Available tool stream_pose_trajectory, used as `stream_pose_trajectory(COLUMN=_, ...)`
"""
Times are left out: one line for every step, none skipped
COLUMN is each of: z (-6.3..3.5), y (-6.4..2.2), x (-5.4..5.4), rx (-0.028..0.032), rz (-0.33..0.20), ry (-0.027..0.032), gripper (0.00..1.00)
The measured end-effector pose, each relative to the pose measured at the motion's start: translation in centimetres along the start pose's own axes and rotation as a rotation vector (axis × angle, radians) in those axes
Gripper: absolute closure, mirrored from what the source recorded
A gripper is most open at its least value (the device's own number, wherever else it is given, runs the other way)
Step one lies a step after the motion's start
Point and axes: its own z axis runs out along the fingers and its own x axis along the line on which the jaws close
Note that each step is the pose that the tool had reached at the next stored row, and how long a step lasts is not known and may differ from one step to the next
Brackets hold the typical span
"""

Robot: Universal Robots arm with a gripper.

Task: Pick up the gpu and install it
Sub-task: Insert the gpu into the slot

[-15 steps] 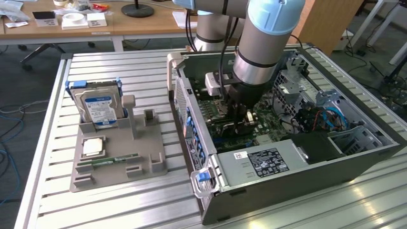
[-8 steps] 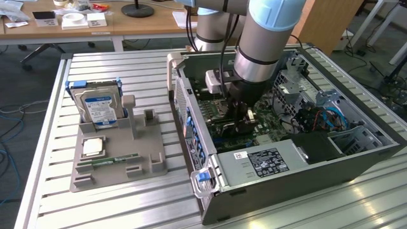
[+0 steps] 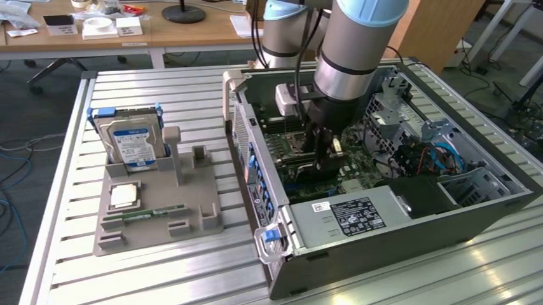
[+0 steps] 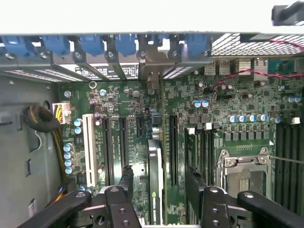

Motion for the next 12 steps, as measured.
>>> stream_pose_trajectory(z=-0.18, y=0.00, x=-0.01, rx=0.0000, rz=0.000, ry=0.0001, gripper=0.42)
stream_pose_trajectory(z=-0.36, y=0.00, x=-0.03, rx=0.0001, rz=0.000, ry=-0.0001, gripper=0.42)
stream_pose_trajectory(z=-0.50, y=-0.01, x=-0.04, rx=0.0000, rz=0.000, ry=0.0000, gripper=0.42)
stream_pose_trajectory(z=-0.61, y=-0.01, x=-0.04, rx=0.0000, rz=0.000, ry=0.0001, gripper=0.42)
stream_pose_trajectory(z=-0.70, y=-0.01, x=-0.05, rx=0.0001, rz=0.000, ry=-0.0001, gripper=0.42)
stream_pose_trajectory(z=-0.79, y=-0.01, x=-0.06, rx=0.0000, rz=0.000, ry=0.0000, gripper=0.42)
stream_pose_trajectory(z=-0.84, y=-0.01, x=-0.06, rx=0.0000, rz=0.000, ry=-0.0001, gripper=0.42)
stream_pose_trajectory(z=-0.84, y=-0.01, x=-0.06, rx=0.0002, rz=0.000, ry=-0.0003, gripper=0.42)
stream_pose_trajectory(z=-0.84, y=-0.01, x=-0.06, rx=0.0001, rz=0.000, ry=-0.0003, gripper=0.42)
stream_pose_trajectory(z=-0.84, y=-0.01, x=-0.06, rx=0.0001, rz=0.000, ry=-0.0002, gripper=0.42)
stream_pose_trajectory(z=-0.84, y=-0.01, x=-0.06, rx=0.0001, rz=0.000, ry=-0.0002, gripper=0.42)
stream_pose_trajectory(z=-0.85, y=-0.01, x=-0.06, rx=0.0001, rz=0.000, ry=0.0000, gripper=0.42)
